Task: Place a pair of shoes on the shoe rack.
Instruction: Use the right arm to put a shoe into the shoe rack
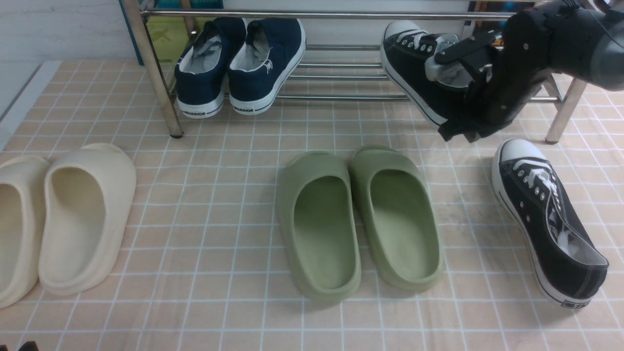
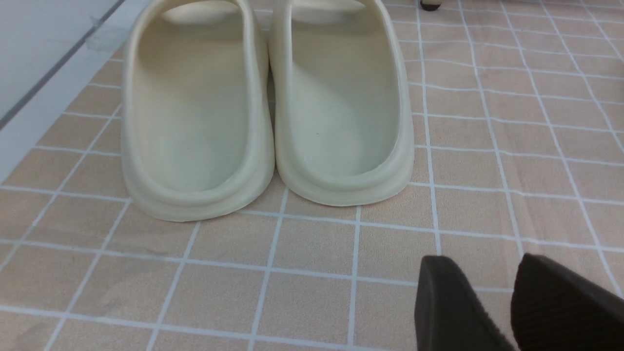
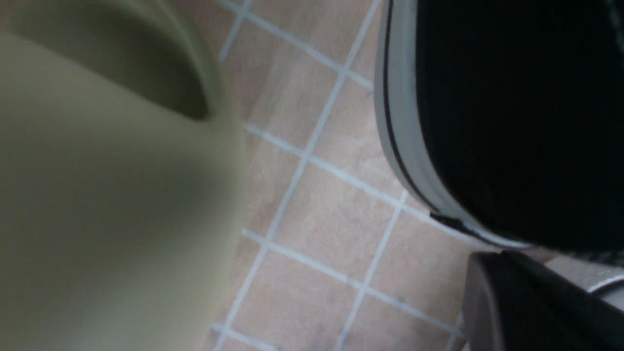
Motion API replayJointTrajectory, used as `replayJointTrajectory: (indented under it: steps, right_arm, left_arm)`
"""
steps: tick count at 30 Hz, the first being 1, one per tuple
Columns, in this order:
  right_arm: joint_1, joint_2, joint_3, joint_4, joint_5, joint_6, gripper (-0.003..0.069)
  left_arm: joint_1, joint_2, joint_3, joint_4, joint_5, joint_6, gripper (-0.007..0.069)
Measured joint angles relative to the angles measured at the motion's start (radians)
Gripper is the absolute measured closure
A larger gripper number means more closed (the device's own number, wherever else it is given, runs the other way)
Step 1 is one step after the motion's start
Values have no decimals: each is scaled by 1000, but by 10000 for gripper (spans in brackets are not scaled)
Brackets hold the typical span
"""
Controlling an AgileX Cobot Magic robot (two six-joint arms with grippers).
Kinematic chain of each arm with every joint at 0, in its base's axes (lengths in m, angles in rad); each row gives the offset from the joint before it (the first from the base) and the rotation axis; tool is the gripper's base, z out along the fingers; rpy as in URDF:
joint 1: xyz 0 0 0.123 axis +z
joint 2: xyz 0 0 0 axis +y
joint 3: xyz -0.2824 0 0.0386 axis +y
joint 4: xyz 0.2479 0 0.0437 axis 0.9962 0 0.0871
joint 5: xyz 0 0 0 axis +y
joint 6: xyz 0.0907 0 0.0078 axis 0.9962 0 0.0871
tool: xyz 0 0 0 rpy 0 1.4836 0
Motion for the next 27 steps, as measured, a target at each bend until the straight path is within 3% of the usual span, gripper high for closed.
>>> replayJointTrajectory:
  steps: [6, 21, 27]
  right_arm:
    - [0, 0, -32, 99, -1, 1, 678]
    - [0, 39, -43, 133, -111, 31, 673]
    - [0, 26, -75, 160, -64, 31, 621]
  left_arm:
    - [0, 0, 0, 0, 0, 0, 385]
    - [0, 0, 0, 15, 0, 0, 385]
    - [0, 0, 0, 62, 0, 0, 385]
